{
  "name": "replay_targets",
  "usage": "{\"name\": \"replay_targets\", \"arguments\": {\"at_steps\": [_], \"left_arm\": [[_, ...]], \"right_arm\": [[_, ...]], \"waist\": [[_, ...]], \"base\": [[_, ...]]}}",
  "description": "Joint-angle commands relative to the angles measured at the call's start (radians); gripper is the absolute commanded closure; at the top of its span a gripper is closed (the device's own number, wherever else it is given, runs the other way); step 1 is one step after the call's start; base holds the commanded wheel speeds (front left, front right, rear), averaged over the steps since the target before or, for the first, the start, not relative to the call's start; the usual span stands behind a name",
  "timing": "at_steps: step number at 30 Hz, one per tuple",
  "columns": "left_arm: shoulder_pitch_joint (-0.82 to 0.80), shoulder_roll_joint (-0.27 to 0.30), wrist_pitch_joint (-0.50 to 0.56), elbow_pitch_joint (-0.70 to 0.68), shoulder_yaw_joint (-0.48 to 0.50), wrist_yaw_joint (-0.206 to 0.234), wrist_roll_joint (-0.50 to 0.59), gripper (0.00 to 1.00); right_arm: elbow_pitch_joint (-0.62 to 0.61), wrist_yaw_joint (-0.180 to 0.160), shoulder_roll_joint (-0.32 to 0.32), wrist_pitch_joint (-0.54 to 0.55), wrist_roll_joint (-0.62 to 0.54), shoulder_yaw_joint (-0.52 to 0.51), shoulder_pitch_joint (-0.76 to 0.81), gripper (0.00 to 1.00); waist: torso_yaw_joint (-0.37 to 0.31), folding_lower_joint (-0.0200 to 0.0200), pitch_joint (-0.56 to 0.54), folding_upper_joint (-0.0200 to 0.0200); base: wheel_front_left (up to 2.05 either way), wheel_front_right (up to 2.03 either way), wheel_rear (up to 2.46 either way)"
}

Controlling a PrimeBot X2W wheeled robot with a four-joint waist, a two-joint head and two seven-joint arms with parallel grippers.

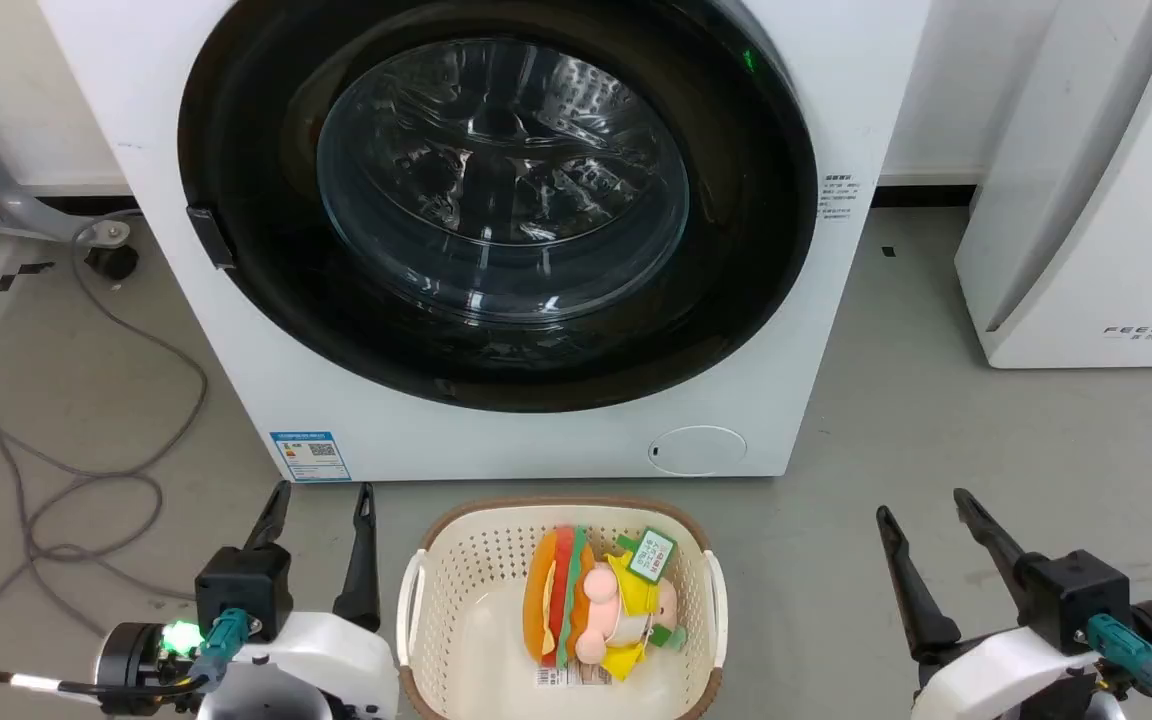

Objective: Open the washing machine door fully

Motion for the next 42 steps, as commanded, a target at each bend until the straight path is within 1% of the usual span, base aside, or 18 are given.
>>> {"name": "replay_targets", "arguments": {"at_steps": [1, 6, 7, 8, 15, 19, 24, 33, 37, 42], "left_arm": [[-0.003, 0.0, -0.011, 0.008, -0.004, 0.0, -0.01, 0.0], [-0.007, 0.0, -0.022, 0.018, -0.014, 0.002, -0.022, 0.0], [-0.008, 0.0, -0.024, 0.02, -0.015, 0.002, -0.024, 0.0], [-0.009, 0.0, -0.026, 0.022, -0.017, 0.002, -0.026, 0.0], [-0.013, 0.0, -0.041, 0.03, -0.029, 0.003, -0.043, 0.0], [-0.015, 0.0, -0.049, 0.035, -0.035, 0.003, -0.052, 0.0], [-0.018, 0.0, -0.06, 0.042, -0.044, 0.003, -0.063, 0.0], [-0.024, 0.0, -0.079, 0.051, -0.059, 0.006, -0.083, 0.0], [-0.03, 0.0, -0.087, 0.053, -0.066, 0.007, -0.091, 0.0], [-0.039, 0.0, -0.098, 0.052, -0.074, 0.005, -0.1, 0.0]], "right_arm": [[0.006, 0.0, 0.0, -0.011, 0.009, 0.0, -0.002, 0.0], [0.01, 0.0, 0.0, -0.022, 0.023, -0.001, -0.004, 0.0], [0.01, 0.0, 0.0, -0.024, 0.027, -0.002, -0.004, 0.85], [0.01, 0.0, 0.0, -0.026, 0.032, -0.001, -0.004, 1.0], [0.012, 0.0, 0.0, -0.041, 0.082, -0.002, -0.005, 1.0], [0.016, 0.0, 0.0, -0.049, 0.136, -0.005, -0.007, 1.0], [0.033, 0.0, 0.0, -0.059, 0.267, -0.018, -0.015, 1.0], [0.085, 0.0, 0.0, -0.078, 0.553, -0.03, -0.057, 1.0], [0.109, 0.0, -0.005, -0.08, 0.642, -0.039, -0.092, 1.0], [0.153, 0.0, -0.037, -0.082, 0.743, -0.058, -0.156, 1.0]], "waist": [[0.0, 0.0, 0.0, 0.0], [0.0, 0.0, 0.0, 0.0], [0.0, 0.0, 0.0, 0.0], [0.0, 0.0, 0.0, 0.0], [0.0, 0.0, 0.0, 0.0], [0.0, 0.0, 0.001, 0.0], [0.0, 0.0, 0.001, 0.0], [-0.001, 0.0, 0.007, 0.0], [-0.001, 0.0, 0.015, 0.0], [0.002, 0.0, 0.029, 0.0]], "base": [[0.0, 0.0, 0.0], [0.0, 0.0, 0.0], [0.0, 0.0, 0.0], [0.0, 0.0, 0.0], [0.0, 0.0, 0.0], [0.0, 0.0, 0.0], [0.0, 0.0, 0.0], [0.0, 0.0, 0.0], [0.0, 0.0, 0.0], [0.0, 0.0, 0.0]]}}
